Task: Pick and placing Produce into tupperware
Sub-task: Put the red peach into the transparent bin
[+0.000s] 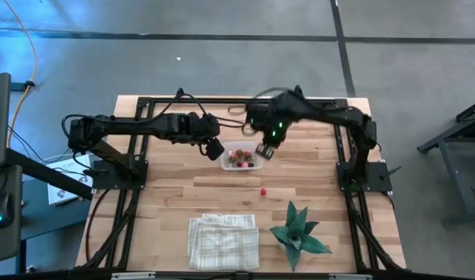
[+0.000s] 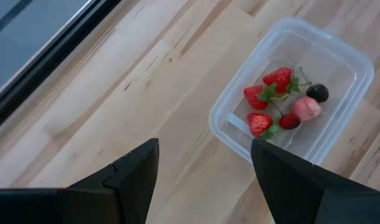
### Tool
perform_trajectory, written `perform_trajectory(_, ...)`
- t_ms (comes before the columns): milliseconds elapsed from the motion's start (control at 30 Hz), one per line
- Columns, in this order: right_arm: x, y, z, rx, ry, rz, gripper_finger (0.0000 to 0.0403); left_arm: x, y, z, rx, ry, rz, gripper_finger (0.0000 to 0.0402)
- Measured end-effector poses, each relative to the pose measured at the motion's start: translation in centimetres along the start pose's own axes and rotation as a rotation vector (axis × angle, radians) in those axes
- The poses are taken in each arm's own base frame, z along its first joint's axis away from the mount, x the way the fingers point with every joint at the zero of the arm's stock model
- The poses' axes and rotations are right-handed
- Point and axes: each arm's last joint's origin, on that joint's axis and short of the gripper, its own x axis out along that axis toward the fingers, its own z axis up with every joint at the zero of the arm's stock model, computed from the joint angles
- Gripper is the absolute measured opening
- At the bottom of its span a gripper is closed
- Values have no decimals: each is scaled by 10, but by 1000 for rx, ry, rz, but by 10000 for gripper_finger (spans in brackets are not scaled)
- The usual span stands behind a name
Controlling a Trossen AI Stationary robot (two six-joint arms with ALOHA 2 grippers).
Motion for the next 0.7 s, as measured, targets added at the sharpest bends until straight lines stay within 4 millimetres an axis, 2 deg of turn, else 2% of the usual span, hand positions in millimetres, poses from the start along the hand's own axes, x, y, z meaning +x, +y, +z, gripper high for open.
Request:
perform_trajectory(200,10,60,-23,49,18,-23,0,0,0,0,109,1,0,244)
perform_trajectory(433,43,115,-39,74,82,-20,0,0,2,-5,195,52,2,243)
perform_trajectory(567,67,140,-53,12,189,-43,0,0,3,-8,190,92,13,243)
perform_trajectory(700,86,162,-62,-42,224,-32,0,-1,4,-10,178,107,19,243)
